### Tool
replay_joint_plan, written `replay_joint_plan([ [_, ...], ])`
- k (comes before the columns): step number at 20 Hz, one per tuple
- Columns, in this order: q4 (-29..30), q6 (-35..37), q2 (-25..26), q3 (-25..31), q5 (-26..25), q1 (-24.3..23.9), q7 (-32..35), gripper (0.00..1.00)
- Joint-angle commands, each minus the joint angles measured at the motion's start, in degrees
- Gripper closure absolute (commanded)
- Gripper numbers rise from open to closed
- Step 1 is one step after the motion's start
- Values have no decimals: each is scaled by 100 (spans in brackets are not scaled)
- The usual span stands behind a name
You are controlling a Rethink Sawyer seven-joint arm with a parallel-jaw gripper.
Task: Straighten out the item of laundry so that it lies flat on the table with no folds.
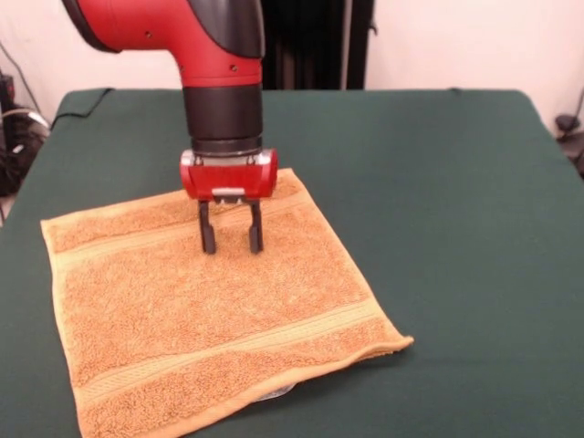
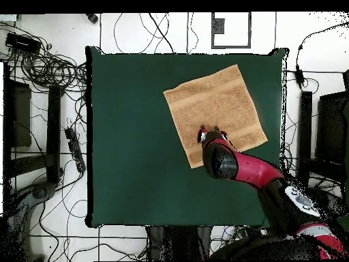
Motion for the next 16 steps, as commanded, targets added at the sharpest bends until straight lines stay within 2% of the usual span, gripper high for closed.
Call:
replay_joint_plan([
  [1,1273,512,-221,-286,401,492,1462,0],
  [6,1594,509,-498,-433,626,661,1544,0],
  [16,1796,618,-772,-515,849,713,1346,0],
])
